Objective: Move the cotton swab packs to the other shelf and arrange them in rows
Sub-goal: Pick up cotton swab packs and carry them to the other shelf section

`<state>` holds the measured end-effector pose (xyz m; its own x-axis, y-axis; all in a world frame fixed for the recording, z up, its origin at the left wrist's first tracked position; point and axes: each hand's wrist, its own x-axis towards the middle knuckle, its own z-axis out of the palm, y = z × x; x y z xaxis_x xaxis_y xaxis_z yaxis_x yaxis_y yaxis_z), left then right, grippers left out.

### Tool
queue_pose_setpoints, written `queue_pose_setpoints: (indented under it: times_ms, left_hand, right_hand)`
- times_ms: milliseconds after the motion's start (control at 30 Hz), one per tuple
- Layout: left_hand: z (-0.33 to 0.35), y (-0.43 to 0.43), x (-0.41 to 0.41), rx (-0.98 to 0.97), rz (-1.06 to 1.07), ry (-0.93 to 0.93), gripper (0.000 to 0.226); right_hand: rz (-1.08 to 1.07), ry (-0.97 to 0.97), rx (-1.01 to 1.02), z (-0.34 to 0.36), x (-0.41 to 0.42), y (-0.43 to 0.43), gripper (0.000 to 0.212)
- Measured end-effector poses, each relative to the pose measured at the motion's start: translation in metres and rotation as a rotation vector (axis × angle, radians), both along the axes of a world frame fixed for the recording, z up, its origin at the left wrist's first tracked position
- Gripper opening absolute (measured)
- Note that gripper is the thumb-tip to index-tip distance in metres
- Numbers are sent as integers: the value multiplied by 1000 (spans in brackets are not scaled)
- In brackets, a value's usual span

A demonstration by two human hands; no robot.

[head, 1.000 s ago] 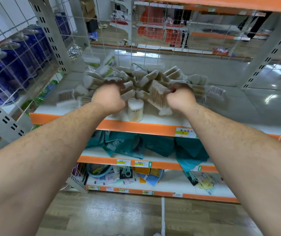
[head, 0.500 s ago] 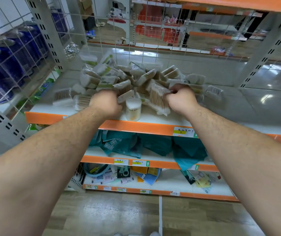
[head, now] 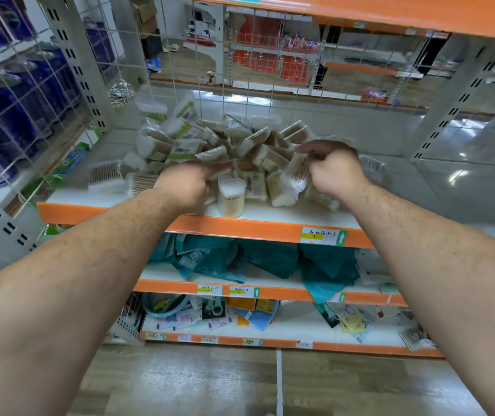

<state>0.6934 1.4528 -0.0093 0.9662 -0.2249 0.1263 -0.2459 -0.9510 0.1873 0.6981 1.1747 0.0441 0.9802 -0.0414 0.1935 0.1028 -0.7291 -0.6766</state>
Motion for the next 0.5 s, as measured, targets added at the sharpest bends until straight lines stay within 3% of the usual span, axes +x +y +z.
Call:
queue_pose_setpoints:
  times_ms: [133,267,367,500]
  left_hand:
    - [9,-3,3,82,11,27,35]
    - [26,-3,7,43,77,144,48]
    - [37,1,9,127,64,107,39]
    - [65,1,10,239,112,90,26]
  right_hand:
    - [38,59,-124,1,0,5,31]
    - [82,103,-291,7,2,9,44]
    - [56,54,-451,11,7,10,31]
    - [66,159,-576,29,9,14,19]
